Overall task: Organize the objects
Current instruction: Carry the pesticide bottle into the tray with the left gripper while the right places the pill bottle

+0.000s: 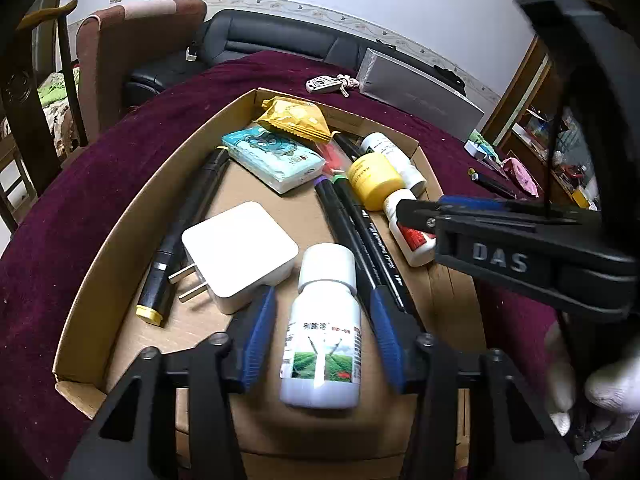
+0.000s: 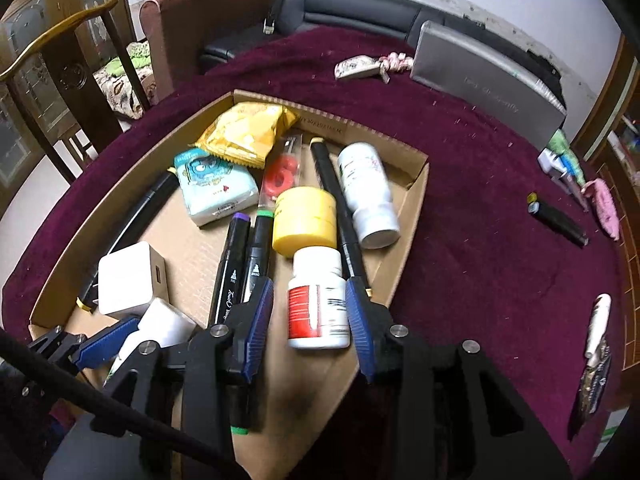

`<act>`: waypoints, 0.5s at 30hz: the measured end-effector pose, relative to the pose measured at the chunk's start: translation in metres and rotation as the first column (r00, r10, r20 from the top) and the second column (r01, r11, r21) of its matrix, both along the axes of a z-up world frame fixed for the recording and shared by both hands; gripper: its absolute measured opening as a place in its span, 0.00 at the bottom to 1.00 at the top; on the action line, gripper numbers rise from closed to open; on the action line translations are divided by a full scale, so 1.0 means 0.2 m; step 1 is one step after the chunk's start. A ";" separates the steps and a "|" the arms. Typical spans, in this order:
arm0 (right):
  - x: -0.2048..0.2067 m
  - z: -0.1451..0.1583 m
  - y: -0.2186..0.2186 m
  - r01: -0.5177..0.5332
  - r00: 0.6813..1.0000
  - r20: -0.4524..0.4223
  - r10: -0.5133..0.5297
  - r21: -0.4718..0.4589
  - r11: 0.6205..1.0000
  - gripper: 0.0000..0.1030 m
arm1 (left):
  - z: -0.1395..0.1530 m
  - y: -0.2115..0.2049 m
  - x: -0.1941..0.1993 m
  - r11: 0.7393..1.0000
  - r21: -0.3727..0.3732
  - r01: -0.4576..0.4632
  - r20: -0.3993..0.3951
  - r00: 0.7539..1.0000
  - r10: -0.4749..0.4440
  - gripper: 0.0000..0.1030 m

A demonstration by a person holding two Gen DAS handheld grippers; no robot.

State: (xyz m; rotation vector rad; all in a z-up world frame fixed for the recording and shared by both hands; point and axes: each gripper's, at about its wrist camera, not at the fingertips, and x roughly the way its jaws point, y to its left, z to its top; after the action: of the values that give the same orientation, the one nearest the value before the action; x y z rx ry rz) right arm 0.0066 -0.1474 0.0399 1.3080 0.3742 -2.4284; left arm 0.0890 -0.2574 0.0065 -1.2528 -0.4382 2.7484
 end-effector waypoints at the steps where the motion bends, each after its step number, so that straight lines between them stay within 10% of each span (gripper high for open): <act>1: 0.01 0.01 0.00 -0.001 1.000 -0.015 0.001 0.003 1.000 0.38 | 0.00 0.01 0.00 1.000 -0.003 0.002 0.000 1.000 -0.002 0.48; 15: 0.17 0.14 0.15 -0.008 0.986 -0.166 0.010 0.014 1.000 0.47 | 0.00 0.09 -0.01 0.995 -0.103 -0.010 0.022 1.000 0.012 0.59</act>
State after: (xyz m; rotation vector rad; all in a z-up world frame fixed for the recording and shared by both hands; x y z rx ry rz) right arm 0.0406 -0.1179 0.0675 1.1096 0.4388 -2.5391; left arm 0.0870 -0.2403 0.0061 -1.3090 -0.3097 2.8016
